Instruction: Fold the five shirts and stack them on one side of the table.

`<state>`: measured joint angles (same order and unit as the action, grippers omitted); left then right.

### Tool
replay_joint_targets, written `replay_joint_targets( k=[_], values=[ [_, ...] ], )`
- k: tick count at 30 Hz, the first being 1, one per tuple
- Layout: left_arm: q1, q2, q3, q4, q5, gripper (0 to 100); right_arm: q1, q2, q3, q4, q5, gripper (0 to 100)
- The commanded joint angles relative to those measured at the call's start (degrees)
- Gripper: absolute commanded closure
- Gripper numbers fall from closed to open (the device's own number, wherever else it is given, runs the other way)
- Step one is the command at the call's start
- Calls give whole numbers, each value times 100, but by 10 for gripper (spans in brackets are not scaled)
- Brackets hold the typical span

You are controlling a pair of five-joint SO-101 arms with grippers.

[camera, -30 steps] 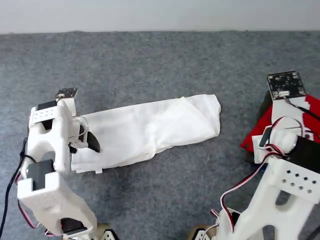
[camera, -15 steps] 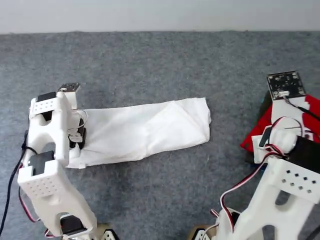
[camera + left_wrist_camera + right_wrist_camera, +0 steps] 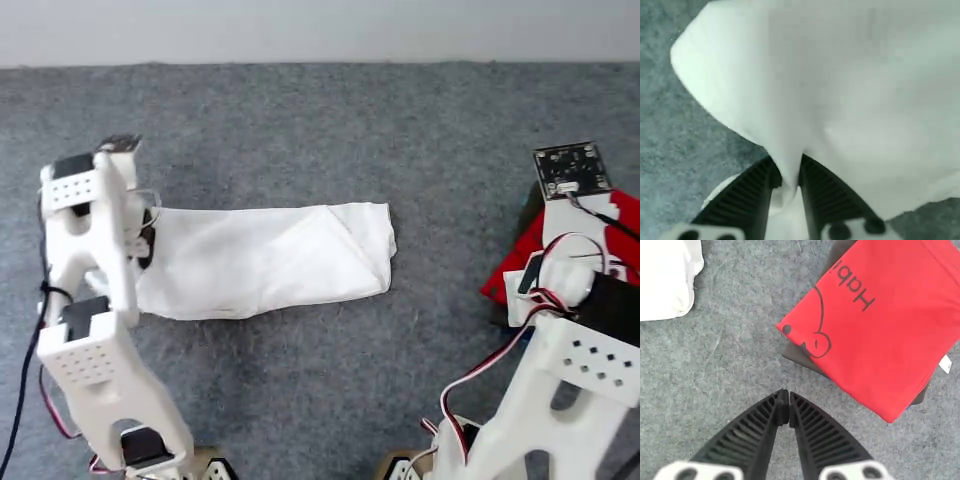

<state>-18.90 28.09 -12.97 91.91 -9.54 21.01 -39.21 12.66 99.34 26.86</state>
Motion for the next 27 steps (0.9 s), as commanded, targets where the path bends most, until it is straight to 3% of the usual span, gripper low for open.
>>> replay_joint_targets(
  k=[1,13,19,27],
  values=[
    [563,-677,-655,501,132,988,-22,-84,-26,-22,44,990],
    [2989,-1978,-875,853,826,988,-22,-84,-26,4,44,990],
    [4167,-1389,-892,457,905,988,-22,-84,-26,4,35,990],
    [4756,-378,-919,-545,1090,987,-22,-84,-26,13,35,990]
  ],
)
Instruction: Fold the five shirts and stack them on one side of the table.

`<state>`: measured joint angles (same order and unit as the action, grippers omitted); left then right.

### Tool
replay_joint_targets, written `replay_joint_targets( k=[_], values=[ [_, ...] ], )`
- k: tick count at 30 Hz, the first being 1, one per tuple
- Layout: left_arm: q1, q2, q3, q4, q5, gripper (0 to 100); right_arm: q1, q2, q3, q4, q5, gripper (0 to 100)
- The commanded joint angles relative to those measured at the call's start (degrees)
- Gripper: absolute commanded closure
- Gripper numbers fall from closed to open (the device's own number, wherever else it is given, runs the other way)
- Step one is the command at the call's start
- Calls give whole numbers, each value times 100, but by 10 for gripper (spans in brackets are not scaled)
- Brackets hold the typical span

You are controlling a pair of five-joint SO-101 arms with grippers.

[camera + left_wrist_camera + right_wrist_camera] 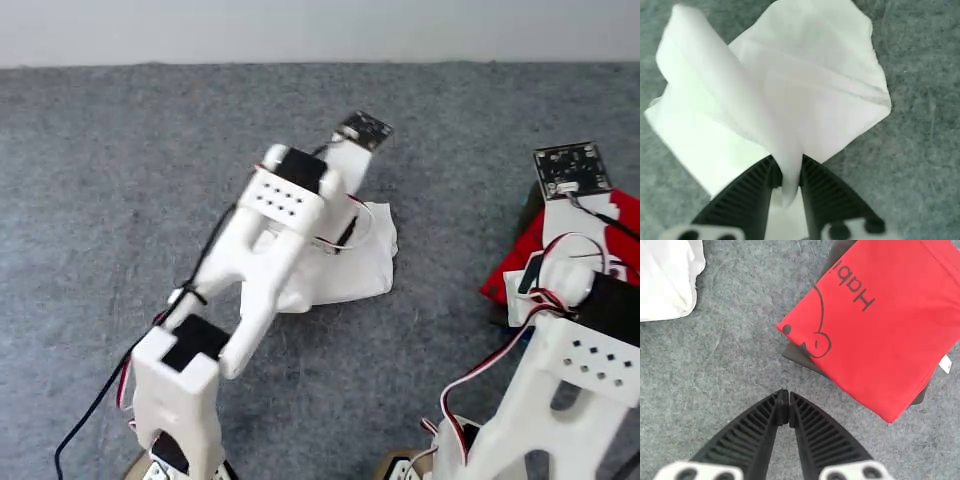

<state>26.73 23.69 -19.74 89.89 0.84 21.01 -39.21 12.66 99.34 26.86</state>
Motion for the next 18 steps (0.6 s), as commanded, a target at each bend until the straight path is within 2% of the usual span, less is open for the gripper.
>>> replay_joint_targets(
  k=[1,6,12,18],
  values=[
    [246,123,-242,-466,62,987,-22,-84,-26,13,35,990],
    [448,246,-242,-870,62,969,-22,-84,-9,31,35,990],
    [369,193,-259,-853,334,741,-31,-84,0,31,35,990],
    [35,53,-752,-422,193,761,-22,-84,0,31,35,990]
  ],
)
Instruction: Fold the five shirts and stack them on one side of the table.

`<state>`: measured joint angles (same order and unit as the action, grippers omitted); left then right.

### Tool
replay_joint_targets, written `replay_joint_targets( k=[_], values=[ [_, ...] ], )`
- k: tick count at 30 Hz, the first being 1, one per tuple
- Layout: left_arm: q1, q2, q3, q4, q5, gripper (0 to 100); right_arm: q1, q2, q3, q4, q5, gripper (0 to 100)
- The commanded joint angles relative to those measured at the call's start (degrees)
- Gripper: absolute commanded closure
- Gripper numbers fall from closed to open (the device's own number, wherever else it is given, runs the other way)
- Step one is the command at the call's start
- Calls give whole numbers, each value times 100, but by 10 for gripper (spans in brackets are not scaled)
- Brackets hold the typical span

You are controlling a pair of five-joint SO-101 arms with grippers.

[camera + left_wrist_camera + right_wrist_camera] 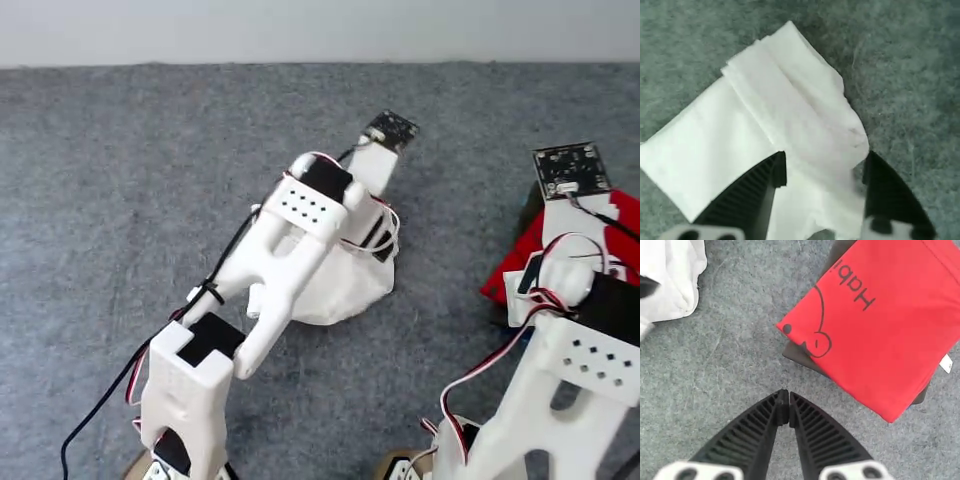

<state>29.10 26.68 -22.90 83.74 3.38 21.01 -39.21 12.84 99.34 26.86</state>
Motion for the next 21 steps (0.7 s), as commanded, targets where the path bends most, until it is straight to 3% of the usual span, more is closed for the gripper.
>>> replay_joint_targets(
  k=[1,5,8,15,21],
  values=[
    [-325,-246,-567,308,-70,780,-22,-84,-18,31,35,990],
    [-835,-185,-840,633,-114,908,-31,-84,-18,31,35,990],
    [-958,-123,-769,782,-668,990,-40,-84,-18,31,35,990],
    [-800,703,-1015,554,-791,986,-40,-57,-18,4,26,990],
    [-220,1758,-2492,343,-756,986,-40,-57,-18,22,26,990]
  ],
)
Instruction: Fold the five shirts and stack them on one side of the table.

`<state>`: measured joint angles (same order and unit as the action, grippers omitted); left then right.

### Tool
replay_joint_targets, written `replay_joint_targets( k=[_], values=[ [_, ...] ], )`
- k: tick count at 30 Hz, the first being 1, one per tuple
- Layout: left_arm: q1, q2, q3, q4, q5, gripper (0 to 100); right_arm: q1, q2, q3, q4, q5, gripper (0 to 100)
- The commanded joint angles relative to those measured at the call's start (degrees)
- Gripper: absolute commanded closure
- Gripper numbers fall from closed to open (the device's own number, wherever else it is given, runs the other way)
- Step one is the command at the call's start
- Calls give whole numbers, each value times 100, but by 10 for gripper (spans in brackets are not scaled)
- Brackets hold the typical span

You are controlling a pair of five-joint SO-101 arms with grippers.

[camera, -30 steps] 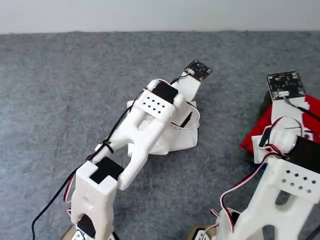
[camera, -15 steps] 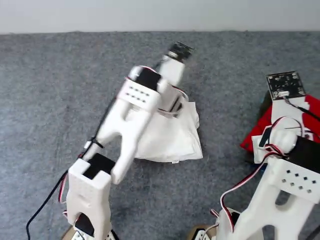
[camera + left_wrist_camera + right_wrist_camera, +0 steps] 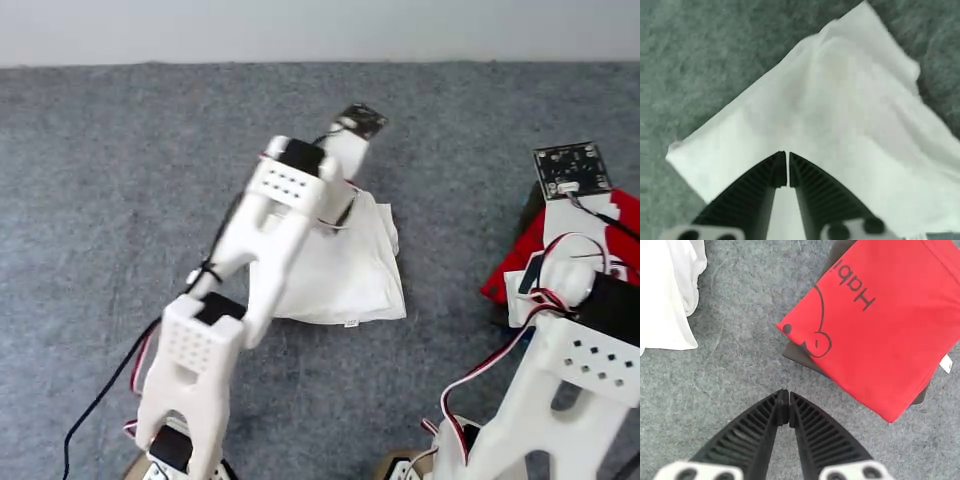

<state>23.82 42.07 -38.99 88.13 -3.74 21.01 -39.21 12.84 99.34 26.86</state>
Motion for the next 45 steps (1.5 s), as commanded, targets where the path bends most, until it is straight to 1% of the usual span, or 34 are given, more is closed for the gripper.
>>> replay_joint_targets(
  k=[1,6,11,13,16,17,21,23,25,28,32,36,40,45],
  values=[
    [413,396,-1209,-105,-44,986,-40,-57,-18,31,26,990],
    [774,1398,-2695,-114,-70,985,-40,-48,-18,31,26,990],
    [756,2444,-4040,26,-70,985,-40,-48,-18,31,26,990],
    [695,2629,-4673,404,-70,985,-40,-66,-18,31,26,990],
    [624,2716,-5569,1213,-62,986,-40,-75,-18,31,26,990],
    [615,2734,-5727,1292,-53,986,-40,-75,-18,31,18,990],
    [264,2251,-5499,1275,-44,986,-48,-75,-18,31,9,990],
    [167,1846,-5033,1275,-44,986,-48,-84,-18,31,26,990],
    [26,1266,-4303,1284,-44,986,-48,-84,-18,40,26,990],
    [-141,158,-2677,1275,-62,986,-48,-84,-18,40,26,990],
    [-290,-1380,-198,1257,-88,986,-48,-57,-18,40,26,990],
    [-404,-2541,1771,1152,-97,986,-48,-31,-9,4,0,990],
    [-369,-3095,3187,862,-97,986,-189,-22,0,-31,0,990],
    [-404,-3086,4303,237,-97,986,-567,-31,404,-31,-9,990]
  ],
)
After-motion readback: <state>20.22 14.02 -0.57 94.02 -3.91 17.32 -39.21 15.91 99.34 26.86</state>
